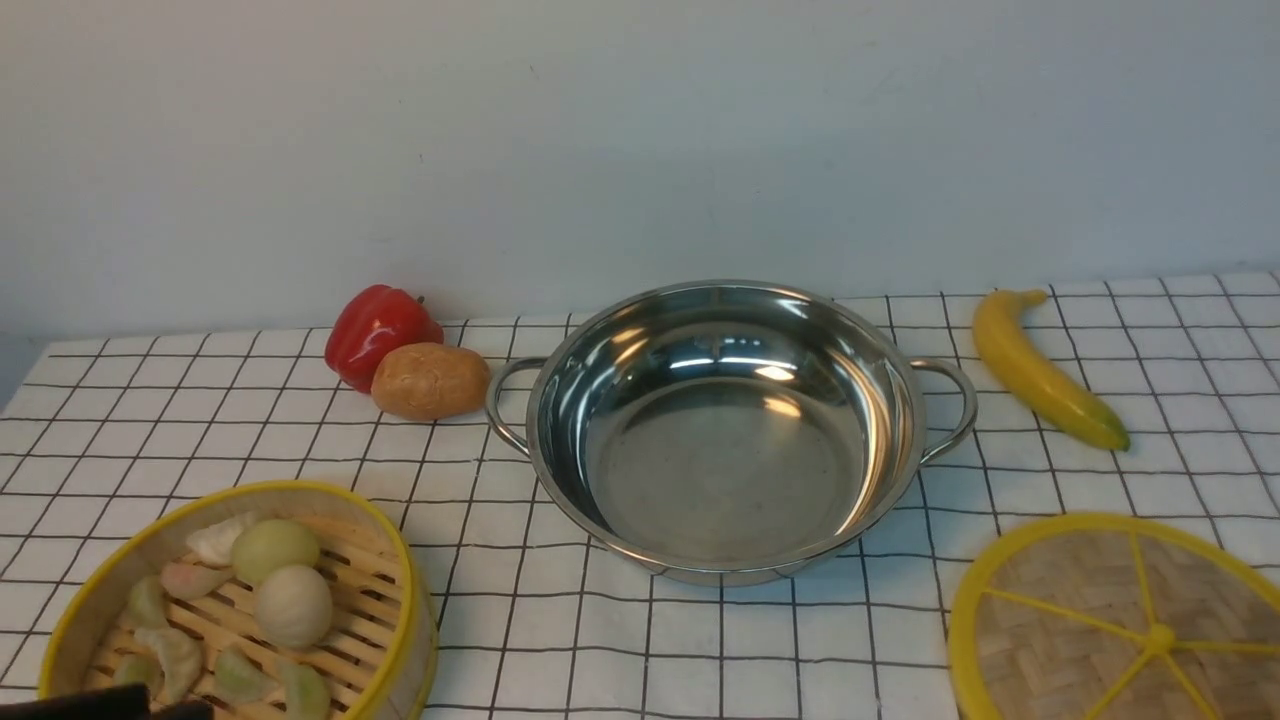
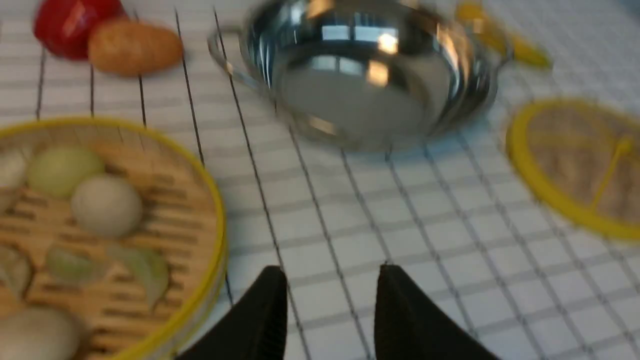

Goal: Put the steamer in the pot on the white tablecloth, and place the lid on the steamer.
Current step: 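Grasp the rim of the steamer basket holding the buns with the left gripper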

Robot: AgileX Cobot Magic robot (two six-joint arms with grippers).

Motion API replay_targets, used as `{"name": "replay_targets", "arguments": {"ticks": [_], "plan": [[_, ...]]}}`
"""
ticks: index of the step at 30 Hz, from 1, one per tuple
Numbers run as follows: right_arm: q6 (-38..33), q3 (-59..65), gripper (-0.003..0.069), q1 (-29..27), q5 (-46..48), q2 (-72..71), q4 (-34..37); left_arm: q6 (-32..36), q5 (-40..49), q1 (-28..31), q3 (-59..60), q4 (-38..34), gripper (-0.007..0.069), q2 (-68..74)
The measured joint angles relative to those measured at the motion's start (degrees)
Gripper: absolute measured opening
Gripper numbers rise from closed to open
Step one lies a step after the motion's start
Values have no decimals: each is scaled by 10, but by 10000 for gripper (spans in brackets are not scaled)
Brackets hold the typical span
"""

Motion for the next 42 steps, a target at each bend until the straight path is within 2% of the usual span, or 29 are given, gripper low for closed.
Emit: {"name": "replay_targets", "arguments": {"ticks": [4,7,11,16,26,28,32,36,42], "plan": [[0,0,242,0,0,0,0,7,46,0,-22,63,243,143],[-1,0,242,0,0,0,0,7,31,0,-24,89,243,239],[-2,0,242,0,0,0,0,5,-22,0,-32,65,243,345],[-1,0,242,0,0,0,0,17,-46,0,-62,24,243,425],[-1,0,242,0,0,0,0,16,-92,-13,-122,21,243,578],[-1,0,242,0,0,0,0,8,-102,-22,-124,22,243,588],[-1,0,242,0,0,0,0,-51,-166,-77,-127,28,243,623],[-1,0,242,0,0,0,0,-110,-207,-107,-127,69,243,638],[-1,0,242,0,0,0,0,-165,-218,-111,-127,119,243,638]]}}
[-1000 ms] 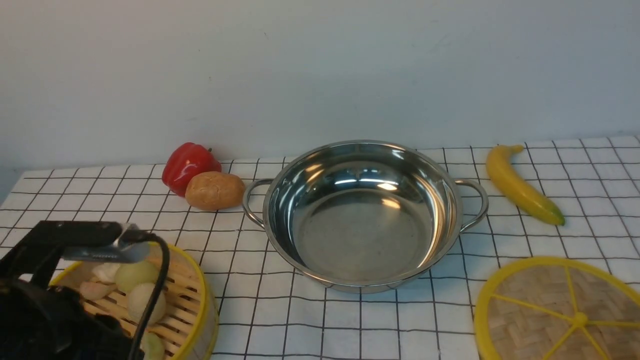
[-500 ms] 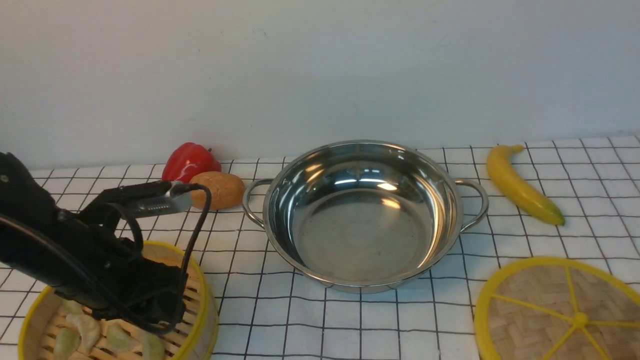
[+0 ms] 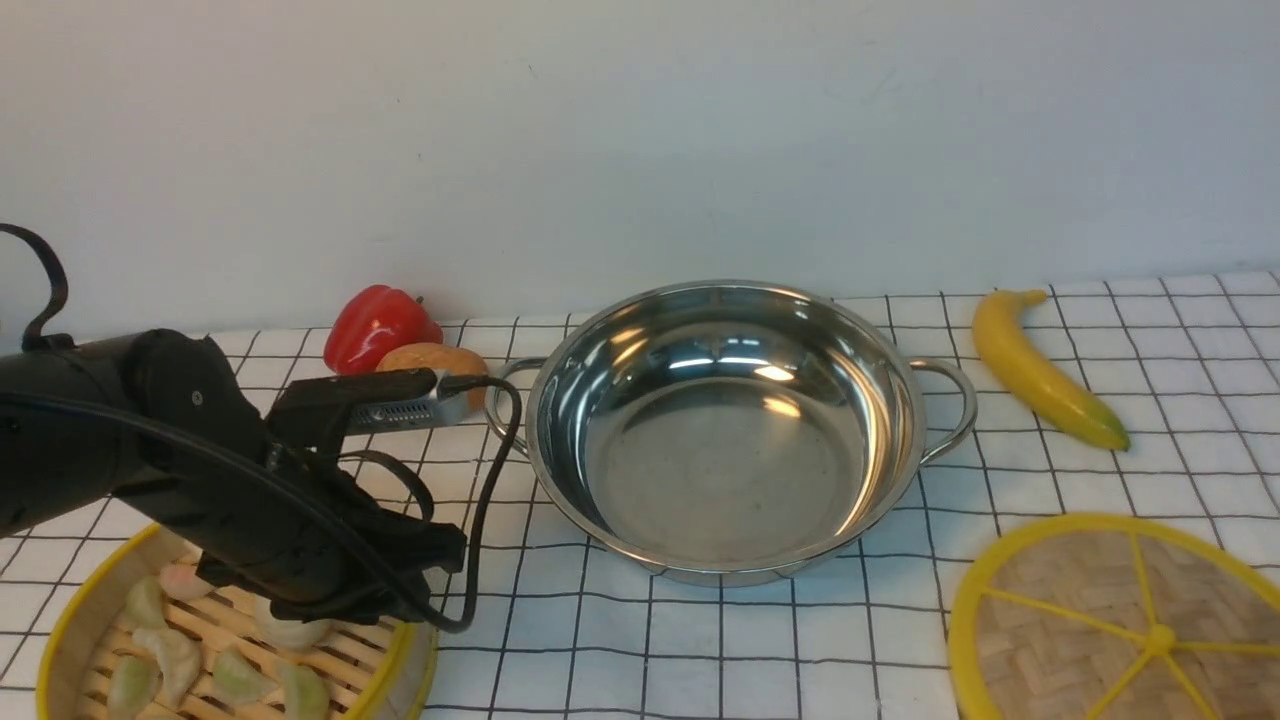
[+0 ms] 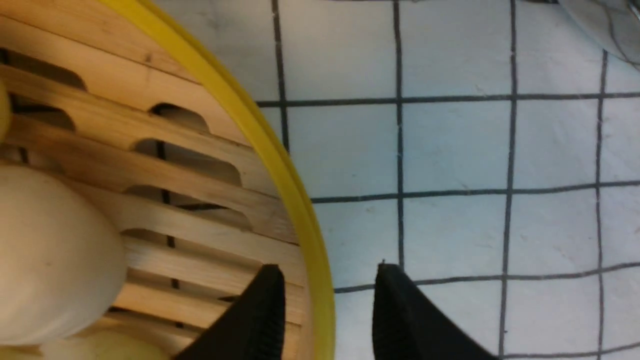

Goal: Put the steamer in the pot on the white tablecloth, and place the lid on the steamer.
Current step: 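Grasp the rim of the steamer basket holding the buns with the left gripper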

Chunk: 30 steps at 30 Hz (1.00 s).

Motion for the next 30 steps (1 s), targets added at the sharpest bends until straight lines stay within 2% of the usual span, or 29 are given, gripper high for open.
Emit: {"name": "replay_targets", "arguments": {"ticks": [4,17,30], "plan": [[0,0,242,0,0,0,0,-25,3,0,0,14,243,0],[0,0,242,0,0,0,0,-25,7,0,0,19,243,1],[0,0,242,0,0,0,0,-25,-12,-1,0,13,243,65]]}}
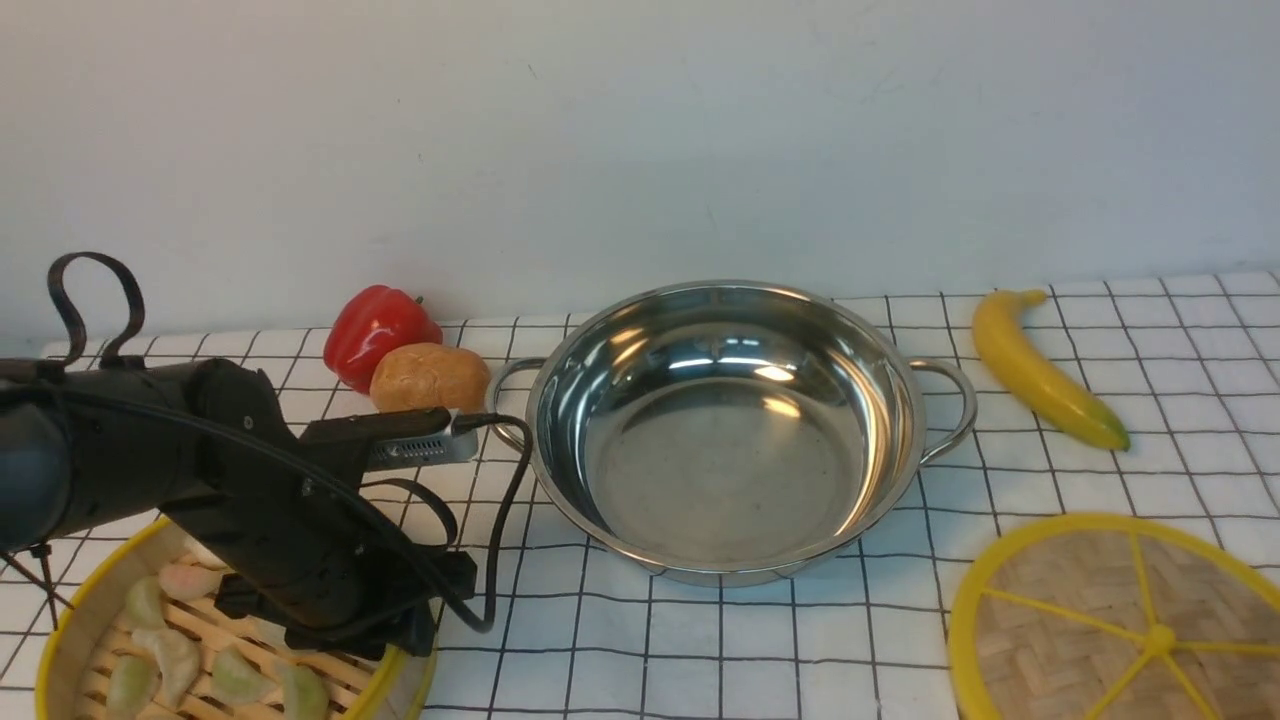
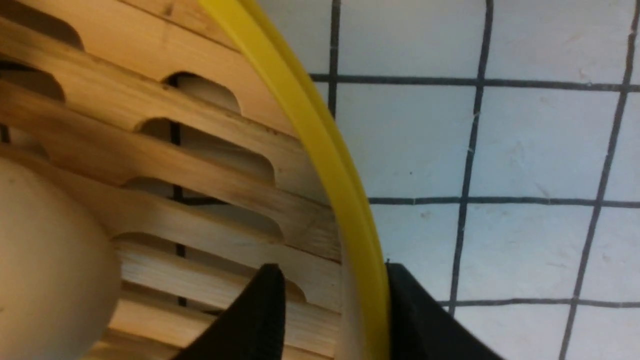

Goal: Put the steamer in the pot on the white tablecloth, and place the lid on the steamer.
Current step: 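Grasp the rim of the steamer basket holding the buns with the left gripper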

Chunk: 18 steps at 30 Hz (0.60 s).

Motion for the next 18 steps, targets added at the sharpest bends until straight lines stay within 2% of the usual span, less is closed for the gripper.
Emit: {"name": "replay_targets", "arguments": {"ticks": [5,10,18], "plan": [[0,0,242,0,0,0,0,1,-2,0,0,-3,215,5],[0,0,242,0,0,0,0,22,1,-3,0,-6,48,5],[0,0,242,0,0,0,0,35,26,-3,-5,1,40,5]]}}
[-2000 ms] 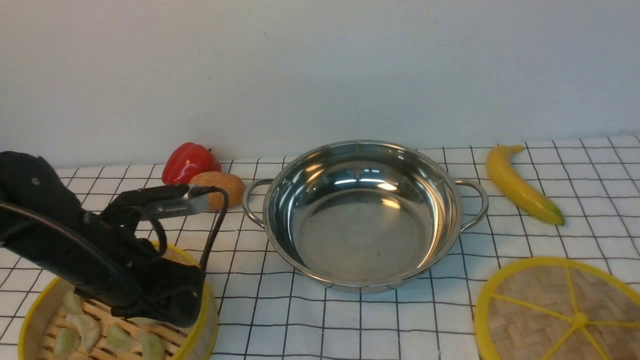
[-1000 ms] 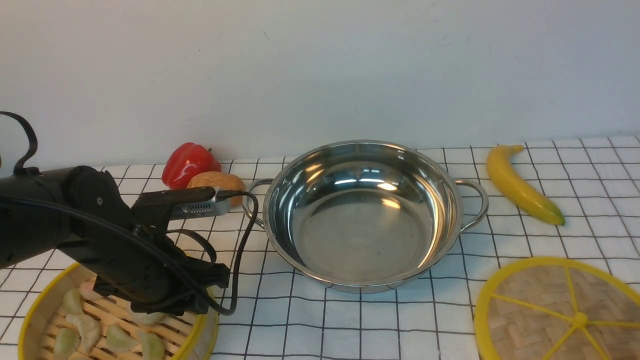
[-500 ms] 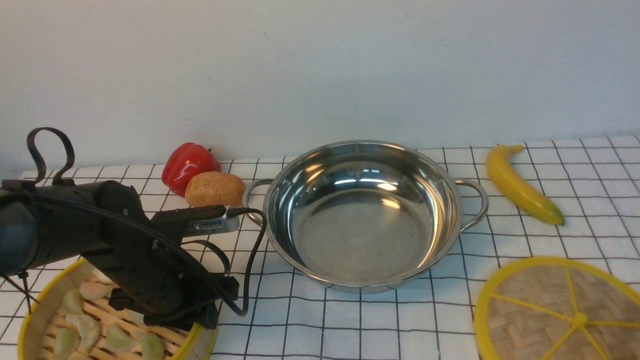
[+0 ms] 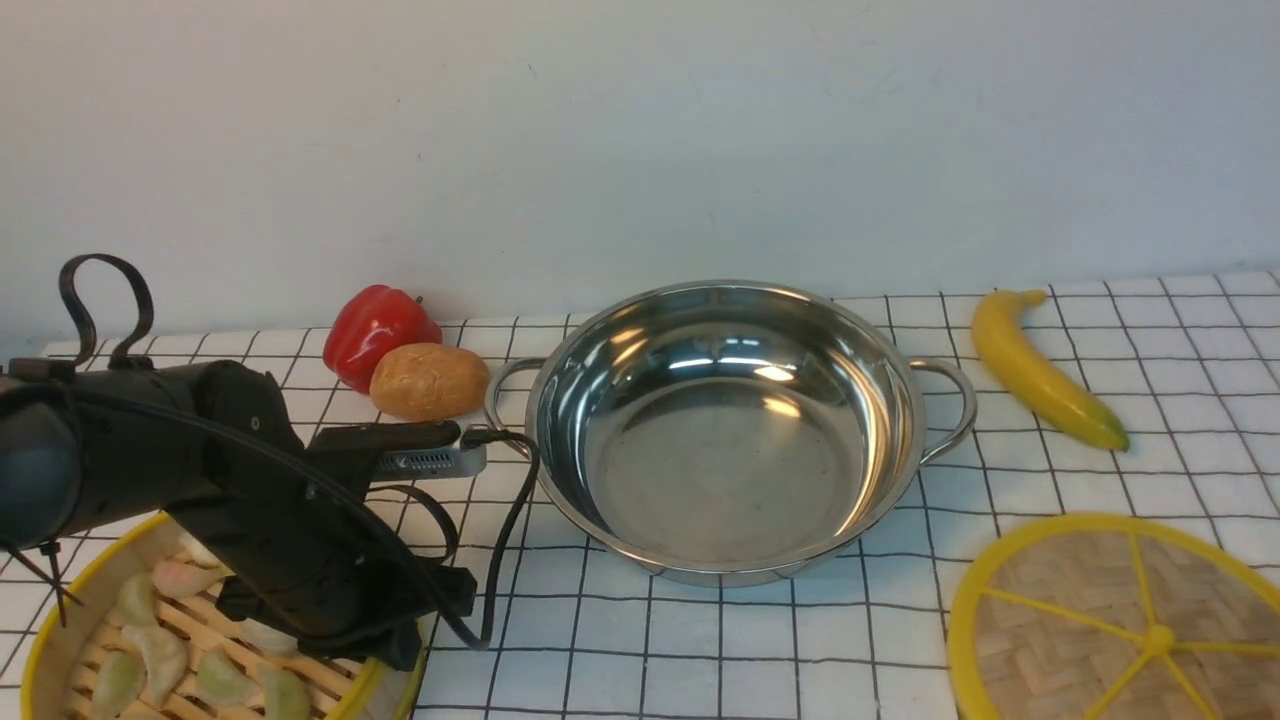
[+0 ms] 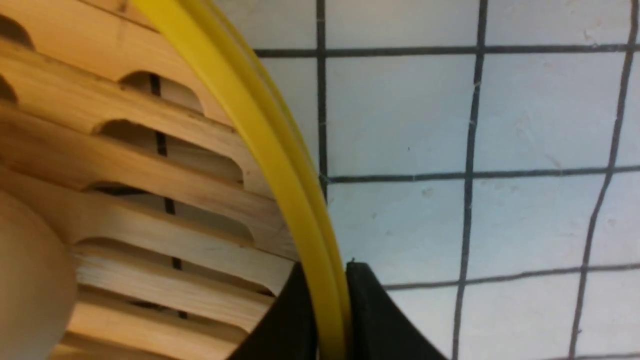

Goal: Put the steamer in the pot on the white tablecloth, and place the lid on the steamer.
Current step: 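Grasp the rim of the steamer basket holding the buns with the left gripper, then place the bamboo steamer basket with dumplings into the steel pot with the left gripper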

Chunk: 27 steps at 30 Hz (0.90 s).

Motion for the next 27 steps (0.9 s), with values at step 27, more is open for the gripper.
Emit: {"name": "replay_targets", "arguments": {"ticks": [27], "plan": [[-1,0,242,0,0,0,0,127,265,-46,-283,115,31,-11]]}}
